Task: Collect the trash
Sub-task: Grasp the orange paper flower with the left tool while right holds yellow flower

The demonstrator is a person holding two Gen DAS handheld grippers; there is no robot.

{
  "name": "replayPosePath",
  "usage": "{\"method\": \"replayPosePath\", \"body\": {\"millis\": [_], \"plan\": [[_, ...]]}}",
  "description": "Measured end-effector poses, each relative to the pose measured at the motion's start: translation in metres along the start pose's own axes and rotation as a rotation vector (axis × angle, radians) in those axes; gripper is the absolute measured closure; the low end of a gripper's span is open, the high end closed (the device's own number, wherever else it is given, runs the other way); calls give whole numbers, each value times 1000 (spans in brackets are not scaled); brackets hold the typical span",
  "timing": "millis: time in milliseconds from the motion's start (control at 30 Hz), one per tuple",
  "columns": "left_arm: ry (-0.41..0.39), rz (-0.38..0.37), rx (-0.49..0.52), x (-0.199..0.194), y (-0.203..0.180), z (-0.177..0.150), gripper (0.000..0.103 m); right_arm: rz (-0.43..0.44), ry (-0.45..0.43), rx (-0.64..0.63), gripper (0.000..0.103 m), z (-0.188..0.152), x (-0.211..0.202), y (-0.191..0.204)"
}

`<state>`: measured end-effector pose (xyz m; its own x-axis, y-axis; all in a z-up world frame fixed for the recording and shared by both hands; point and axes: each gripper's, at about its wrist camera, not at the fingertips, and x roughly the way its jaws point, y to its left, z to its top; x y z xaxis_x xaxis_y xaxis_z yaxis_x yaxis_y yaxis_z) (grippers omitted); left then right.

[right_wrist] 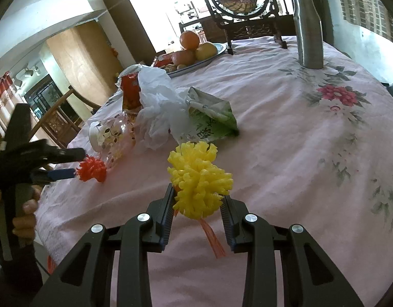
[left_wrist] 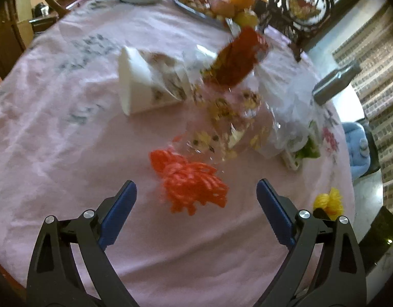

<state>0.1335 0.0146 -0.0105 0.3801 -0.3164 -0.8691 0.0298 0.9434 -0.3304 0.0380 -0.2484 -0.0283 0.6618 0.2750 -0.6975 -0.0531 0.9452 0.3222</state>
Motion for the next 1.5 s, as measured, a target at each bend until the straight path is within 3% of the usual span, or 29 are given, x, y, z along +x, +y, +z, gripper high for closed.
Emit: {"method": "replayPosePath", "body": {"millis": [233,400,667,933,1200,1500], "plan": [[-18,95,39,20,-3,-2,12,-1,3,4,68,-1,0,-2],[-18,111,52,23,4,-1,14,7,9,-1,68,-2,3,1],[-1,150,90,32,4,-4,35,2,14,-5,68,-2,4,3],[-6,103,108,21,11,-8,69,-3,12,-17,69,-2,2,7],[-86,62,130,-19,28,-33,77,-7,2,-48,70,-5,-6,22],[-174,44,157,-68,37,-62,77,53,-11,-129,70,-10,-18,65]]}}
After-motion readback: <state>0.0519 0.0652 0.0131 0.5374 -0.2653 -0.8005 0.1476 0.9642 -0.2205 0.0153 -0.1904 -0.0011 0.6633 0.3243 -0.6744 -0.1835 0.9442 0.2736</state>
